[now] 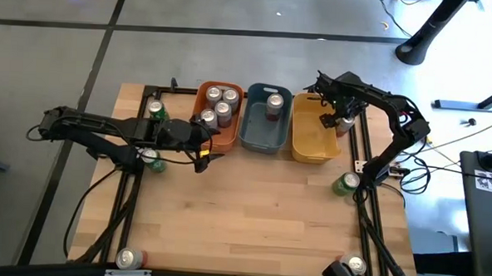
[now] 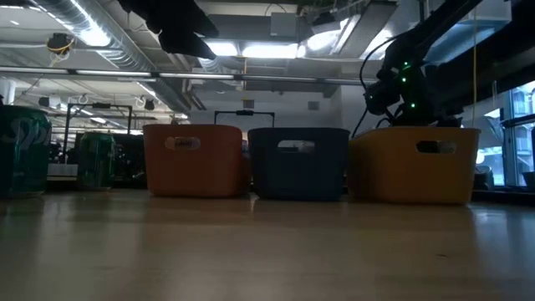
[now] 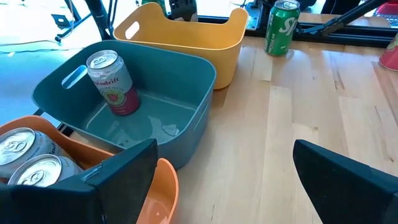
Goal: Sort soda cans
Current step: Put the top right pink-white soda can into the blue bin
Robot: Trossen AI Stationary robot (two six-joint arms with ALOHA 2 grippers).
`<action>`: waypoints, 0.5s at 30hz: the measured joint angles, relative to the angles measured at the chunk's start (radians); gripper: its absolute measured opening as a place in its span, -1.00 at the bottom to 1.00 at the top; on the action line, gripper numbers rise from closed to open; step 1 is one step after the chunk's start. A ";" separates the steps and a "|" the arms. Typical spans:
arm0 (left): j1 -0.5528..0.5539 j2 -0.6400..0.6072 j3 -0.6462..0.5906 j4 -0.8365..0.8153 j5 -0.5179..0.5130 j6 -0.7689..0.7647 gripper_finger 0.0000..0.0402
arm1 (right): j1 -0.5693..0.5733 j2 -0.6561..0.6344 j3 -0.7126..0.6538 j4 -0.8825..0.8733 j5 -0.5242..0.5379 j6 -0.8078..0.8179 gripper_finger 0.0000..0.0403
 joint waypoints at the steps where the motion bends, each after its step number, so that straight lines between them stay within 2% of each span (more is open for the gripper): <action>1: 0.000 0.000 0.000 0.000 0.000 0.000 0.81 | 0.000 0.000 -0.001 -0.001 0.007 -0.003 0.81; 4: 0.000 0.000 0.000 0.000 0.000 0.000 0.81 | 0.001 0.001 -0.002 -0.004 0.020 -0.004 0.75; 10: 0.000 0.000 0.000 0.000 0.000 0.000 0.81 | 0.002 0.000 -0.001 -0.012 0.026 -0.008 0.49; 15: 0.000 0.000 0.000 0.000 0.000 0.000 0.81 | 0.002 0.001 -0.001 -0.015 0.041 -0.008 0.46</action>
